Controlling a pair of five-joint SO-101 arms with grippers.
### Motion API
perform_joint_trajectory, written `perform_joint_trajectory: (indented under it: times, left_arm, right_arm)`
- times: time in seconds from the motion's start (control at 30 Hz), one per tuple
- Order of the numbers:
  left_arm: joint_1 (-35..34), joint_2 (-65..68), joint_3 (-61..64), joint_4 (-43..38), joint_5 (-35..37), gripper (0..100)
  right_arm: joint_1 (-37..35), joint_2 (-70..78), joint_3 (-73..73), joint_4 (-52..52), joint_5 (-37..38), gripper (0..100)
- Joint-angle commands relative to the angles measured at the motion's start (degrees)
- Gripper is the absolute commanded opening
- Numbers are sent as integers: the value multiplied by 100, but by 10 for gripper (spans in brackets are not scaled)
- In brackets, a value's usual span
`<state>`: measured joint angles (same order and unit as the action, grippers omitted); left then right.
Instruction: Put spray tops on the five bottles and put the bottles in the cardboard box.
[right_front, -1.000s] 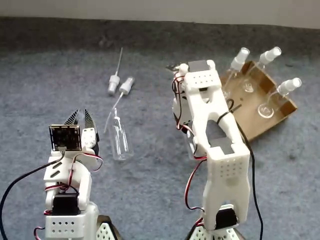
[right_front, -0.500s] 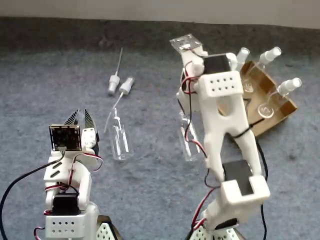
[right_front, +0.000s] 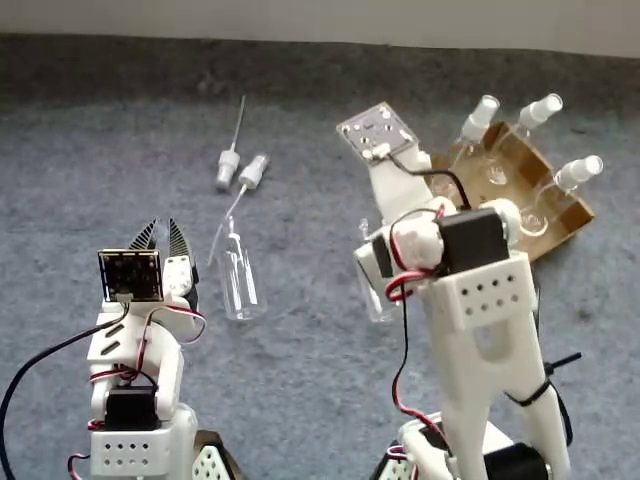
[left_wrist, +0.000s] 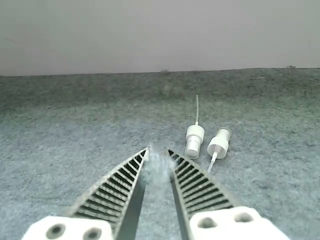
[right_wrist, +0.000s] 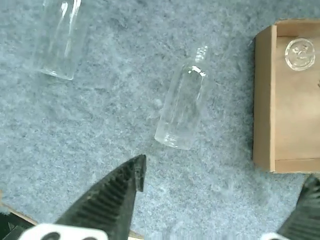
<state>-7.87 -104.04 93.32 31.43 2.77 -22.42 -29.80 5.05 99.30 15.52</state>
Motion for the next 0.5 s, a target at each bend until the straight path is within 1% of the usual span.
perform_joint_trajectory:
  times: [0.0, 0.13, 0.23, 0.33, 0.47]
  left_arm:
    - [101, -57, -40, -123, -70, 7]
    - [101, -57, -40, -123, -70, 7]
    - [101, -57, -40, -123, -70, 7]
    - [101, -57, -40, -123, -70, 7]
    - [101, -57, -40, -123, -70, 7]
  right_arm:
    - [-57, -374, 470, -514, 26, 407]
    - [-57, -444, 1165, -1007, 26, 390]
    - [-57, -444, 1455, -1182, 26, 299]
    - [-57, -462, 1516, -1121, 26, 220]
    - [-92, -716, 1516, -866, 26, 210]
